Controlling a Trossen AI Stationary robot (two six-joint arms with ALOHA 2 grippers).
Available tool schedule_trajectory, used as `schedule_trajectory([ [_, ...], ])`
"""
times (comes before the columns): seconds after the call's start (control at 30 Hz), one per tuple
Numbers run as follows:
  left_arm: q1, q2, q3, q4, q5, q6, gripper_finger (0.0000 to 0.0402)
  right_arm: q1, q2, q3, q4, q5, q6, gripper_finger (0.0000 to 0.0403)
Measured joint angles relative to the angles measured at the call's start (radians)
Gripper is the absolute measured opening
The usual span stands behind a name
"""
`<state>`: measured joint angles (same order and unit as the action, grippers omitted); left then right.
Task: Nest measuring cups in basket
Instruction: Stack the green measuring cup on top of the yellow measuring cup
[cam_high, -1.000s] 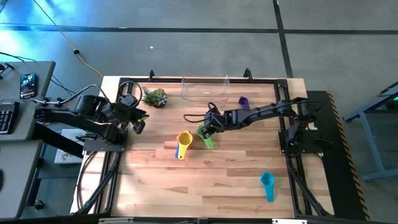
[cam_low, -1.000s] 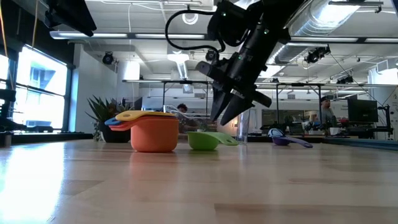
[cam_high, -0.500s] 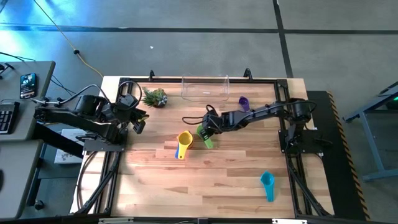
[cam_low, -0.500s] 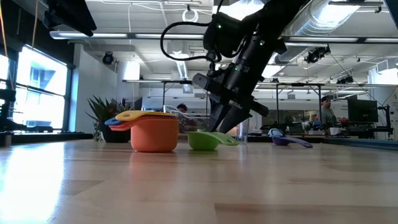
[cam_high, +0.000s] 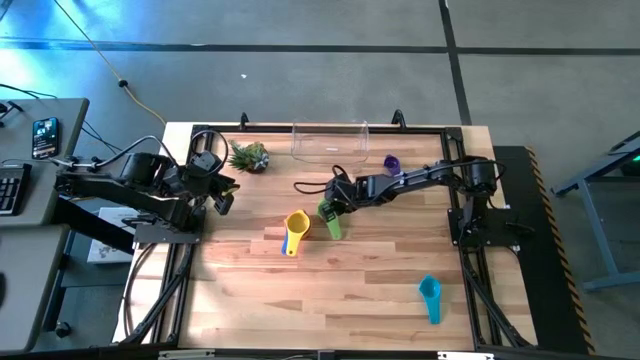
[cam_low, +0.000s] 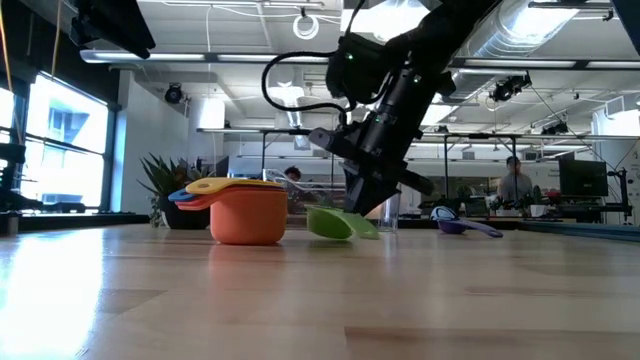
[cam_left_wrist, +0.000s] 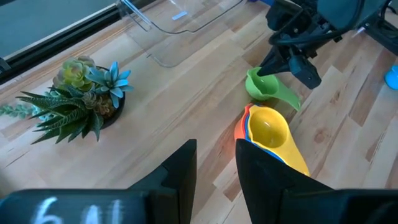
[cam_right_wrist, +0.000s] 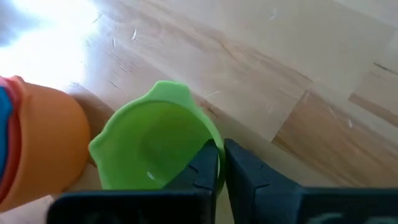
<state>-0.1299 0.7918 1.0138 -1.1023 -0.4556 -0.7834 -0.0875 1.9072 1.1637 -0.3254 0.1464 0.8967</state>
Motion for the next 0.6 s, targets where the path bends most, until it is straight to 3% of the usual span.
schedule_trajectory([
  [0.37, 0.000, 0.000, 0.000, 0.000, -0.011, 0.001, 0.0104, 0.030, -0.034, 0.000, 0.000, 0.002, 0.212, 0.0003],
  [0.6, 0.000, 0.000, 0.000, 0.000, -0.027, 0.066, 0.0104, 0.112, -0.092, 0.004, 0.000, 0.125, 0.459, 0.0001],
])
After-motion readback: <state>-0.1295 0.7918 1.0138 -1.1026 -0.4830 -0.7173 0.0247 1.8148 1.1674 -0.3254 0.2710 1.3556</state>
